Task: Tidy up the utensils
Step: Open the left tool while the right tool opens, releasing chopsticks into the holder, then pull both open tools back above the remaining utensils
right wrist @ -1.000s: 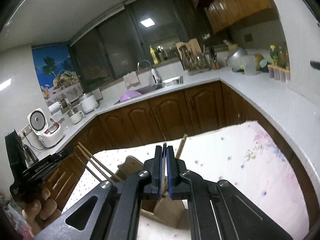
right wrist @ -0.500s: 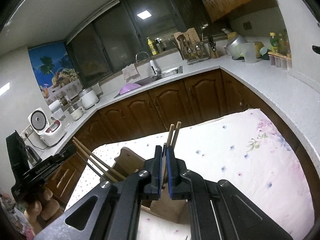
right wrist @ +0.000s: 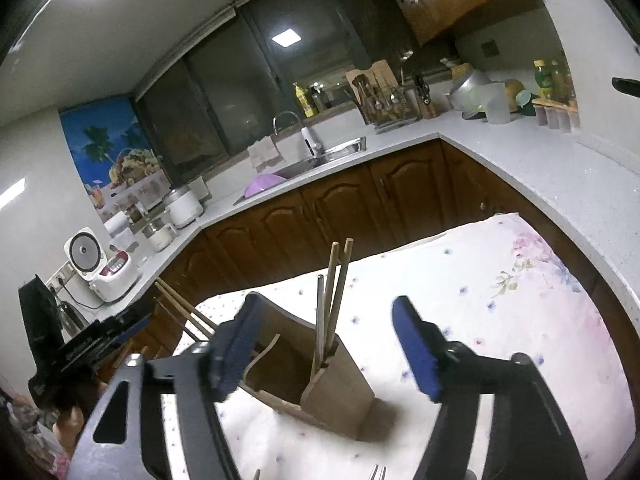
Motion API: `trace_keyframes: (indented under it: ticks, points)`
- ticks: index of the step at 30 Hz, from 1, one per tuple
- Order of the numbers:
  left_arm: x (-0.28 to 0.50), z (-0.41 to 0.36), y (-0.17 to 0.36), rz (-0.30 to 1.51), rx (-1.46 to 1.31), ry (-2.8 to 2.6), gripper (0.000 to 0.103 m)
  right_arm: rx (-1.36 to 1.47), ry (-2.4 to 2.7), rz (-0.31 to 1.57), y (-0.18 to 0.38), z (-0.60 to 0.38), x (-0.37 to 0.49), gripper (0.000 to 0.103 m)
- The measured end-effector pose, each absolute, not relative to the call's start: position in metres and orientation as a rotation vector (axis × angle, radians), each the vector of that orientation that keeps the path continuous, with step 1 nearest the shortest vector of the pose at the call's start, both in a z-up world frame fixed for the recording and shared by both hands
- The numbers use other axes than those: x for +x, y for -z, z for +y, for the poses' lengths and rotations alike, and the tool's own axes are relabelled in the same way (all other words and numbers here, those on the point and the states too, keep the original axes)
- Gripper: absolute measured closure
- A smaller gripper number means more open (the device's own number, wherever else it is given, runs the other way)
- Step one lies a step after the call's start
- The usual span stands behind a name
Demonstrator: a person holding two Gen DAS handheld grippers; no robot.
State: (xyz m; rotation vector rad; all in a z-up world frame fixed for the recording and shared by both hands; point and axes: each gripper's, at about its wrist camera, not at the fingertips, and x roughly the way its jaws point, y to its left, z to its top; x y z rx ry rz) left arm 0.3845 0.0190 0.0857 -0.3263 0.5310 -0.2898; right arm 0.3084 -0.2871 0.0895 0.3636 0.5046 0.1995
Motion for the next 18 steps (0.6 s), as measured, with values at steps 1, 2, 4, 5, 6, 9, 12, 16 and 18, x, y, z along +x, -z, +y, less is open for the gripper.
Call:
trace_keyframes:
  ticks: [1,2,4,5,6,9,12,16,18]
  points:
    - [0.381,0.020,-0.084,0.533,-0.327,0.285,0.022,0.366,-0.195,0.505,-0.089,-0.288,0.307,0.022]
    - [0.377,0.022,-0.081,0.533,-0.327,0.285,0.019,0.370,-0.190,0.507,-0.088,-0.289,0.304,0.015]
    - [0.368,0.023,-0.076,0.546,-0.318,0.276,0.016,0.382,-0.188,0.507,-0.086,-0.291,0.298,0.010]
    - [0.365,0.024,-0.074,0.552,-0.314,0.271,0.014,0.386,-0.190,0.509,-0.084,-0.292,0.295,0.010]
    - [0.361,0.025,-0.071,0.559,-0.311,0.267,0.014,0.392,-0.193,0.514,-0.082,-0.293,0.293,0.010]
    - [0.347,0.028,-0.063,0.584,-0.303,0.250,0.013,0.399,-0.204,0.536,-0.075,-0.293,0.282,0.010]
    - [0.331,0.031,-0.053,0.610,-0.299,0.229,0.013,0.371,-0.207,0.552,-0.070,-0.288,0.268,0.010]
    - [0.307,0.034,-0.040,0.653,-0.279,0.181,0.013,0.333,-0.216,0.568,-0.062,-0.279,0.242,0.010]
    - [0.296,0.037,-0.034,0.675,-0.276,0.165,0.013,0.325,-0.219,0.578,-0.058,-0.277,0.230,0.010]
